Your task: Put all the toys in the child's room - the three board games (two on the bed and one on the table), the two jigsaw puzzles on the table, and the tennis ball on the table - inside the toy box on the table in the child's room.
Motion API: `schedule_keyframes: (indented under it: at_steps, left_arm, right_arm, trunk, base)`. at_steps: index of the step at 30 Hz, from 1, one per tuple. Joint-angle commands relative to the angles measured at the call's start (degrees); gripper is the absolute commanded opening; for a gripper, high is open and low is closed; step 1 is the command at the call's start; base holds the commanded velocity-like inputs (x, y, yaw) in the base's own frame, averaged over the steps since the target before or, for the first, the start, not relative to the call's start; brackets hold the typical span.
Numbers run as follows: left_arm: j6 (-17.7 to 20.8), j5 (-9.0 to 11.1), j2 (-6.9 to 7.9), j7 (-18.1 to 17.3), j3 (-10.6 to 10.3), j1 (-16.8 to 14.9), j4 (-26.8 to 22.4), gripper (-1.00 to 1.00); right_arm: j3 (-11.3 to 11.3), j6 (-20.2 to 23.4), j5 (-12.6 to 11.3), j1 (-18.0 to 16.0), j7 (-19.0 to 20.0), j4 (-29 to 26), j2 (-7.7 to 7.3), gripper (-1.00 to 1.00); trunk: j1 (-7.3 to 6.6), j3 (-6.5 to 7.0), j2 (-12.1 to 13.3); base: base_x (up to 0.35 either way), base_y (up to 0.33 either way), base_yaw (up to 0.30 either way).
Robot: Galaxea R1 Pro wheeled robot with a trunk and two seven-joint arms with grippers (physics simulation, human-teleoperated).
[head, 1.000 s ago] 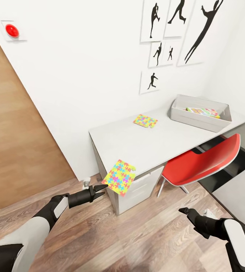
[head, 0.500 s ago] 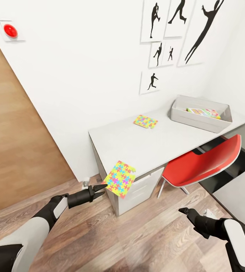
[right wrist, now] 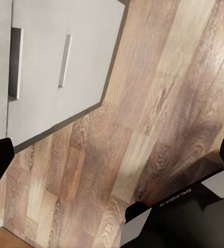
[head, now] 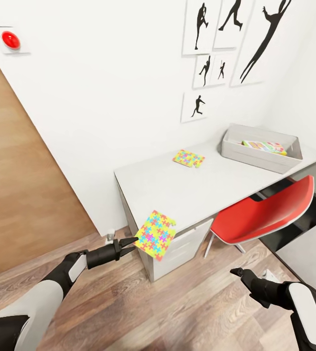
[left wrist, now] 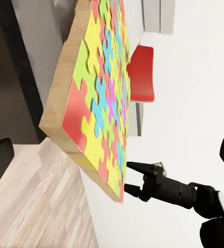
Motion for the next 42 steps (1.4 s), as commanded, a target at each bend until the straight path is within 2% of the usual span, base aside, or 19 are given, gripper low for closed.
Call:
schedule_keyframes:
  at_steps: [1, 18, 42]
  left_arm:
    - [0.52, 0.13, 0.0, -0.11, 0.09, -0.03, 0.02, 1.0]
    - [0.51, 0.13, 0.05, -0.12, 0.09, -0.03, 0.01, 1.0]
    - [0.53, 0.16, 0.06, -0.12, 0.09, 0.06, 0.02, 1.0]
  right_arm:
    - [-0.04, 0.15, -0.6, -0.04, -0.59, -0.05, 0.0, 1.0]
    - [-0.04, 0.15, -0.6, -0.04, -0.59, -0.04, 0.0, 1.0]
    - [0.5, 0.12, -0.56, -0.04, -0.59, -0.05, 0.0, 1.0]
  trunk:
    - [0.01, -0.06, -0.05]
    - [0.01, -0.06, -0.05]
    - [0.01, -0.06, -0.05]
  base:
    - [0.045, 0.0, 0.0]
    - [0.103, 0.03, 0.0]
    - [0.006, 0.003, 0.0]
